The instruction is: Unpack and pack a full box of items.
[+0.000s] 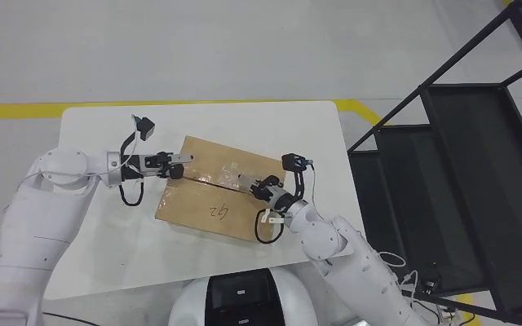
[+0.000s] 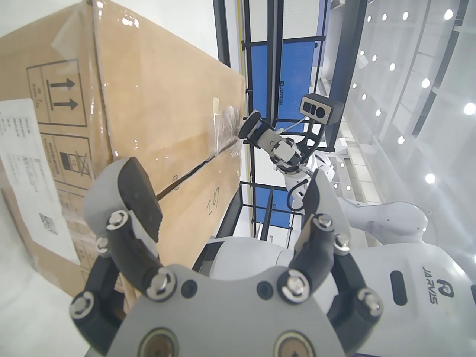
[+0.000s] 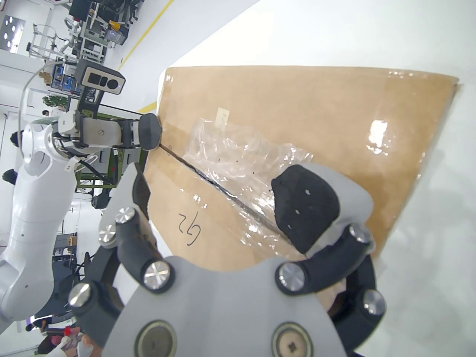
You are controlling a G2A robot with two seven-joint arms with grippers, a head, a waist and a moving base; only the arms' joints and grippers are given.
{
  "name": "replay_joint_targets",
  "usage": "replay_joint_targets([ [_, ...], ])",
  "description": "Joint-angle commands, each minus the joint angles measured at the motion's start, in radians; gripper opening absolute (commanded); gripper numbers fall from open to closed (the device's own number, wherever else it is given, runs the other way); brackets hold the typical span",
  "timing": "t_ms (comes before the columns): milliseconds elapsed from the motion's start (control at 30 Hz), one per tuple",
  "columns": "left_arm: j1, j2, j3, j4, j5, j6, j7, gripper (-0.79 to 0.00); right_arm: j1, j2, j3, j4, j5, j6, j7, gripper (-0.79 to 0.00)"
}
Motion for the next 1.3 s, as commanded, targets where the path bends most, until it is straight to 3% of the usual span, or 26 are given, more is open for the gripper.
replay_joint_targets([
  [0,0.003,0.001,-0.003,-0.004,0.002,0.002,0.000,0.000,-0.012,0.001,-0.001,-0.018,-0.021,-0.003,-0.014,0.000],
  [167,0.007,0.001,0.000,-0.019,0.007,0.007,0.004,0.000,-0.052,0.005,-0.004,-0.087,-0.106,-0.003,-0.042,0.000],
  [300,0.006,-0.001,0.004,-0.023,0.010,0.009,0.005,0.000,-0.061,0.008,-0.010,-0.116,-0.186,0.068,-0.005,0.000],
  [867,0.010,0.002,-0.009,-0.015,0.008,0.007,0.000,0.000,0.102,-0.025,-0.093,0.001,-0.182,0.142,0.076,0.000],
  [1267,0.006,0.000,-0.008,0.001,0.000,0.000,-0.006,0.000,0.162,-0.042,-0.136,0.047,-0.175,0.058,0.082,0.000],
])
